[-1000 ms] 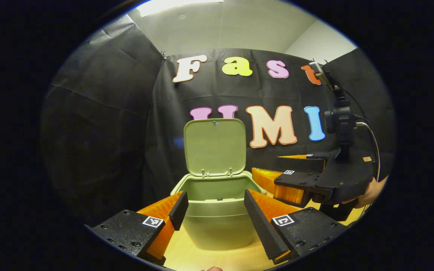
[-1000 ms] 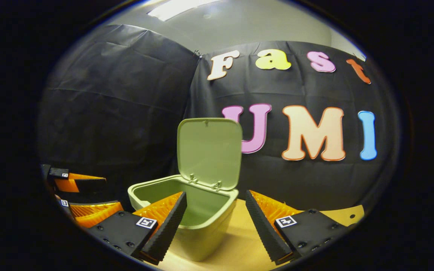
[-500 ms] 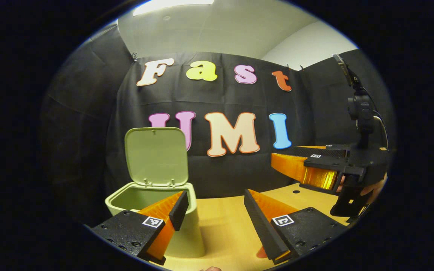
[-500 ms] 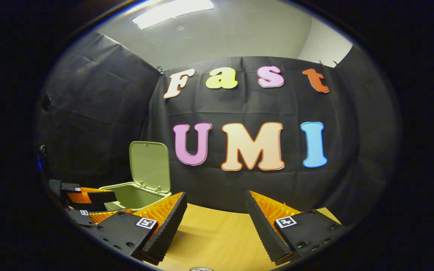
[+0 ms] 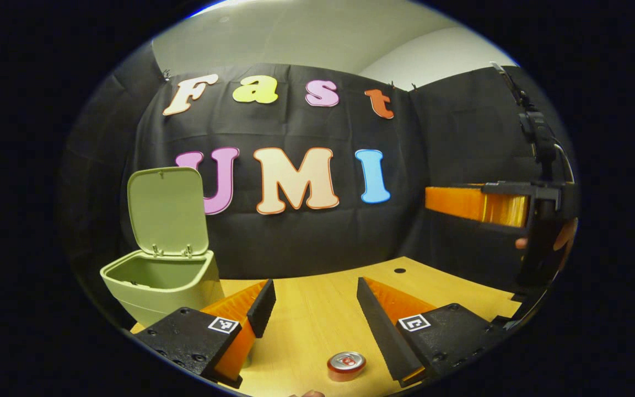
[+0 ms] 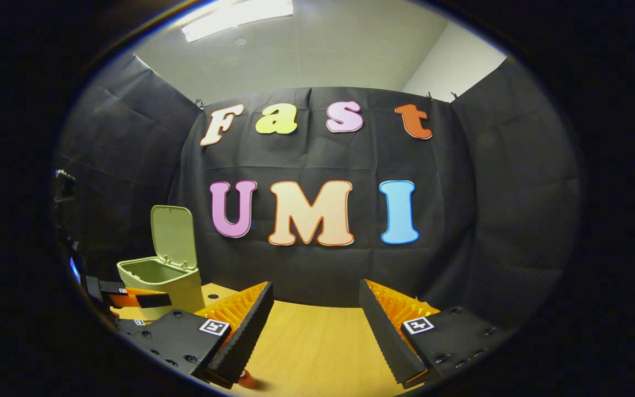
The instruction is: Press the lid of the desktop garbage bin to open it, pick up the crumpled paper on the desktop and throw it into the bin, then pick up the pop can on the desktop and drop it into the bin, and finally close the garbage bin lid.
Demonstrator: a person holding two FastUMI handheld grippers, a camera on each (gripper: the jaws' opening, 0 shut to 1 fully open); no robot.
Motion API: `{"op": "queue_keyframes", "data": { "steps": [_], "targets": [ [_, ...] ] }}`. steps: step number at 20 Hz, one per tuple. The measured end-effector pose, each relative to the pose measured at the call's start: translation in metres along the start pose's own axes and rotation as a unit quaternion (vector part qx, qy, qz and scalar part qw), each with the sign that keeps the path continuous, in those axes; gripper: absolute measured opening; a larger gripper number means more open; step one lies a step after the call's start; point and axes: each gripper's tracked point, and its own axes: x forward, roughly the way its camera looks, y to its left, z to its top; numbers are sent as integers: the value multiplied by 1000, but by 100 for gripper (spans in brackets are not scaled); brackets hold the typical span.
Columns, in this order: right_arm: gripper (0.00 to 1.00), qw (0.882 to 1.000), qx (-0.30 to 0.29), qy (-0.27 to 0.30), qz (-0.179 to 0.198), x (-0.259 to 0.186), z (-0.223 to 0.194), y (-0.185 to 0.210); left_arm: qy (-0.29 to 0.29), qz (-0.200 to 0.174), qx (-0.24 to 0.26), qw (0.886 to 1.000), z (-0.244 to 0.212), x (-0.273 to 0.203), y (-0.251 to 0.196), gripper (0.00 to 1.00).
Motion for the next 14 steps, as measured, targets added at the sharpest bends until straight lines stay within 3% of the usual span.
{"op": "queue_keyframes", "data": {
  "steps": [6, 14],
  "targets": [
    [98, 999, -6, 27, -24, -25, -16, -49, 69, 2, -7, 998, -69, 10, -17, 89],
    [98, 998, -15, 54, -29, -39, -31, -76, 164, 11, -43, 985, -157, 10, -32, 90]
  ]
}}
